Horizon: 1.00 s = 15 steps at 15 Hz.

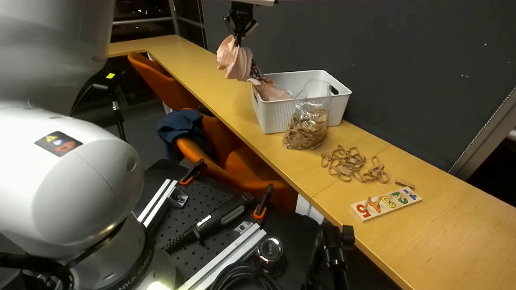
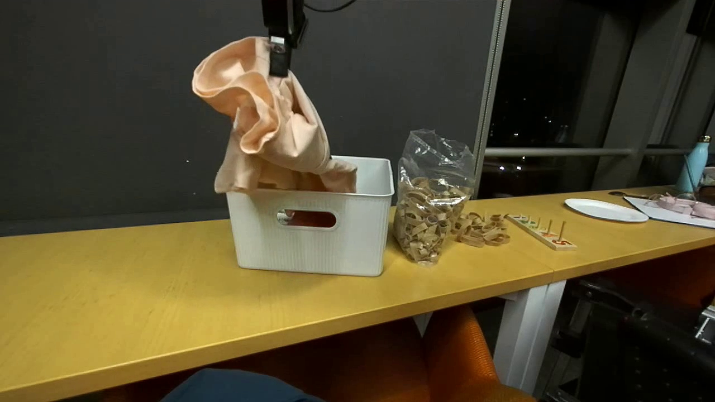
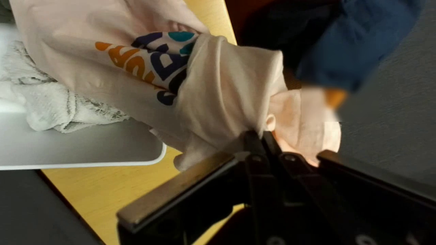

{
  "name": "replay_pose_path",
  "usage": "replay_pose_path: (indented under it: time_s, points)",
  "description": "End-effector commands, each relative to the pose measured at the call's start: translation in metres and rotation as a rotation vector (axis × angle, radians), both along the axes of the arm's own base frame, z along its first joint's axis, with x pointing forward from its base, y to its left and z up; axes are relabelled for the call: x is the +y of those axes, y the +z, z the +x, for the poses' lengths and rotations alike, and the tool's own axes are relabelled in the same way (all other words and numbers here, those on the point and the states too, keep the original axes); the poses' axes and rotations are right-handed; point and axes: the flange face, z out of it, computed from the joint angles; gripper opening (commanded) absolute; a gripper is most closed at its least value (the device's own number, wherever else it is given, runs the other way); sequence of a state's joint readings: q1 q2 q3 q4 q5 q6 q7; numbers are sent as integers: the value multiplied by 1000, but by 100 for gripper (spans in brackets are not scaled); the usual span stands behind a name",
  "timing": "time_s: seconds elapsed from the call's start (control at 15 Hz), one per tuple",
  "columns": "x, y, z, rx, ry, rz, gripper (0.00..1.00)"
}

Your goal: Remove the t-shirts from the white storage container and put them on the backrest of the chair on the right.

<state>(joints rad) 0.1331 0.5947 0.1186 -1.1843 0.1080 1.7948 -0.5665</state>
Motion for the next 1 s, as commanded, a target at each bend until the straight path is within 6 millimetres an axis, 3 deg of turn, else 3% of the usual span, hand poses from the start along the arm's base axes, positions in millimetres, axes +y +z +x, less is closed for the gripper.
replay_pose_path:
  time_s: [0.0,0.27,0.47,0.73,0.93]
  points:
    - [13,-21,-34,-2,-18,24,1]
    - [51,-70,-76,14,69,30,1]
    - [91,-89,-111,21,135,27,1]
    - [142,-86,-153,9,241,40,1]
    - [176,-73,-184,2,317,47,1]
